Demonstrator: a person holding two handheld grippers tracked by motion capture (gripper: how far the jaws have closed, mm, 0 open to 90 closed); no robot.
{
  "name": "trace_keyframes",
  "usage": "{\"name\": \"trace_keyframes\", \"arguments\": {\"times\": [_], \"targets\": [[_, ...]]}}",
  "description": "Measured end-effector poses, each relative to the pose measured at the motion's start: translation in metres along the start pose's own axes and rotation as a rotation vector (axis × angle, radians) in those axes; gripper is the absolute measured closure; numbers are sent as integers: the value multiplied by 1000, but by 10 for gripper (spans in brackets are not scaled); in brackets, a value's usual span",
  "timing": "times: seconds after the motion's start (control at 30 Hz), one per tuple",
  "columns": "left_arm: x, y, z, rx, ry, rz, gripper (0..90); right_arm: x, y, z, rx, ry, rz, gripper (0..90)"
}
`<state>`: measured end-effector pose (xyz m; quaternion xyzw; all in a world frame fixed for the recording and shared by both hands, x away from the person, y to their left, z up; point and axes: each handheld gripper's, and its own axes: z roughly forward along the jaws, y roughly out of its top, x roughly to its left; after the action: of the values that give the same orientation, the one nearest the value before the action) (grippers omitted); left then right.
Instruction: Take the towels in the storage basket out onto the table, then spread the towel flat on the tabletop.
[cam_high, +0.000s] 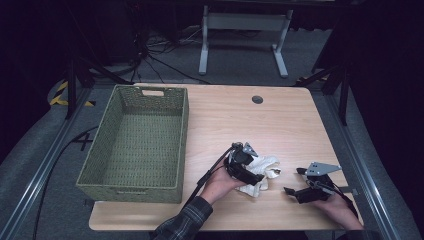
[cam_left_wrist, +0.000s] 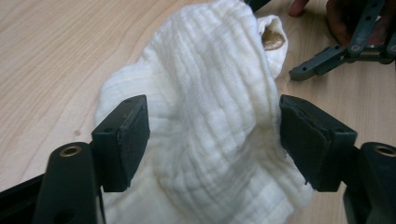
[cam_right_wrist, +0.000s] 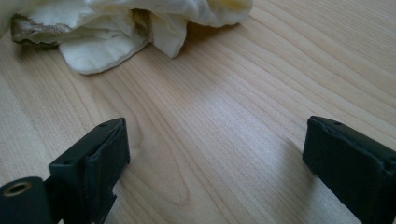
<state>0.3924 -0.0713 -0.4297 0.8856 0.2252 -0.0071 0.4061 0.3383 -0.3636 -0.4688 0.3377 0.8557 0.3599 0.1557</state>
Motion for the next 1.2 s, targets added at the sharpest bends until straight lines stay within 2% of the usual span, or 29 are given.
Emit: {"name": "trace_keyframes", "arguments": {"times": [0.1, 0.13, 0.33, 0.43, 0.5, 0.67, 0.73, 0.77, 0.83, 1.0, 1.03, 1.1, 1.13, 1.2], "targets": [[-2, -2, -9, -6, 8, -5, 251, 0, 0, 0, 2, 1, 0, 75], [-2, -3, -13, -4, 16, 6, 249, 0, 0, 0, 3, 1, -1, 75], [-11, -18, -33, -19, 36, -9, 258, 0, 0, 0, 3, 1, -1, 72], [-14, -26, -38, -28, 43, -12, 274, 0, 1, -1, 11, 3, -5, 83], [-16, -32, -40, -21, 50, -18, 294, 1, 4, -3, 7, 23, -7, 119], [-25, -46, -36, -4, 52, -23, 344, 7, 9, -7, -18, 78, -21, 187], [-28, -48, -33, 6, 42, -10, 356, 9, 11, -9, -30, 105, -18, 232], [-30, -48, -30, -3, 38, -13, 360, 10, 13, -11, -44, 121, -15, 268], [-34, -48, -26, 14, 40, 1, 367, 12, 16, -12, -49, 157, -6, 339], [-41, -47, -17, 23, 29, 16, 390, 17, 21, -10, -45, 214, 2, 519], [-42, -46, -17, 35, 27, 16, 401, 18, 22, -10, -41, 228, 4, 541], [-44, -47, -14, 24, 29, 12, 409, 18, 23, -9, -46, 236, 4, 561], [-44, -47, -12, 34, 30, 27, 431, 20, 26, -6, -40, 261, 13, 597], [-44, -46, -7, 39, 26, 25, 445, 21, 27, -4, -35, 272, 21, 611]]}}
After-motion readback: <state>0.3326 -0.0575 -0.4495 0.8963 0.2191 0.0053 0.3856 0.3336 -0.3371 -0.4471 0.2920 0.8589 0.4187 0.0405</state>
